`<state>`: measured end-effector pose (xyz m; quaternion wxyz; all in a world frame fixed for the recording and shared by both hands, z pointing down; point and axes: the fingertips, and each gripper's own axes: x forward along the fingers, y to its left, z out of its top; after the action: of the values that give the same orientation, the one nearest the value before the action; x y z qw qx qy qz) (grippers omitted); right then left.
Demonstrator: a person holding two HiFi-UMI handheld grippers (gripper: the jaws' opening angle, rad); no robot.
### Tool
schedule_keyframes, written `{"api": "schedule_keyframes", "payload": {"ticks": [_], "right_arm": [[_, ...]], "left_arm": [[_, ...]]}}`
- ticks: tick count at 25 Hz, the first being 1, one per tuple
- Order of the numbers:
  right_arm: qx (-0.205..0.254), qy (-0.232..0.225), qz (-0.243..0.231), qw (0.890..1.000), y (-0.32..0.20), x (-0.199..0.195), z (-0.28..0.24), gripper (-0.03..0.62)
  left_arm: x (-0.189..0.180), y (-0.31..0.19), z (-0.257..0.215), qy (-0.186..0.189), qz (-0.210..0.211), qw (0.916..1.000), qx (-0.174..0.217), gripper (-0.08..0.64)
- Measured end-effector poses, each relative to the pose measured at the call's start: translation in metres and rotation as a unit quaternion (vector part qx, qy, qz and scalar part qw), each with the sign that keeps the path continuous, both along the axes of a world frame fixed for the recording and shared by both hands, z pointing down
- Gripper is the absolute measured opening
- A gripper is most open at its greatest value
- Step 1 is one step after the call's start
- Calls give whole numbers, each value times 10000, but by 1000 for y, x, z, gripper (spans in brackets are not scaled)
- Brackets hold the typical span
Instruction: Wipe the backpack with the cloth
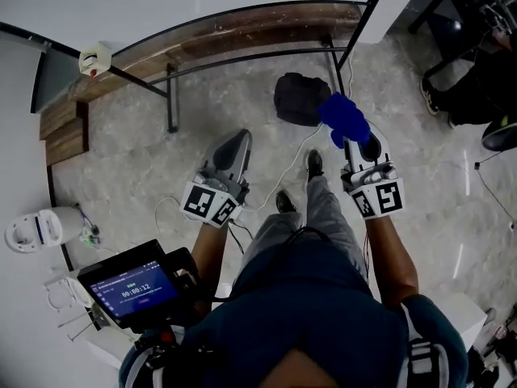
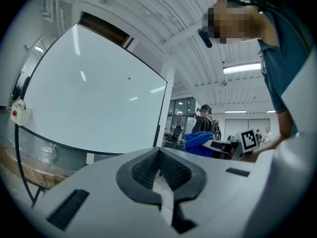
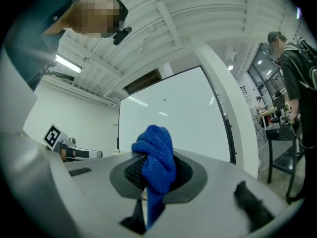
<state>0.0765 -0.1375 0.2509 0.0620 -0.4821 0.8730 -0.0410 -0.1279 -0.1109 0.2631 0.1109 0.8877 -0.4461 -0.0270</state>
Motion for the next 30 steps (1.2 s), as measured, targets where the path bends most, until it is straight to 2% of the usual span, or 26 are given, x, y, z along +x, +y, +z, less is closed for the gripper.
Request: {"api": "schedule_keyframes", "payload": {"ticks": [9, 16, 19, 24, 30], "right_arm": [[177, -88, -192, 9996, 58, 6, -45, 51], [278, -123, -322, 9990, 103, 18, -70, 51], [442, -138, -365, 9983, 141, 37, -78, 51], [657, -110, -451, 9968, 241, 88, -90, 51], [673, 12, -574, 9961, 232, 79, -94, 51]], "left_arm": [[2, 50, -37, -95, -63, 9998, 168, 2], [19, 88, -62, -67, -104, 9992, 382, 2], [46, 122, -72, -106, -89, 9985, 532, 2], [109, 224, -96, -142, -142, 9956, 920, 2], [101, 227, -93, -66, -360, 9954, 889, 2]]}}
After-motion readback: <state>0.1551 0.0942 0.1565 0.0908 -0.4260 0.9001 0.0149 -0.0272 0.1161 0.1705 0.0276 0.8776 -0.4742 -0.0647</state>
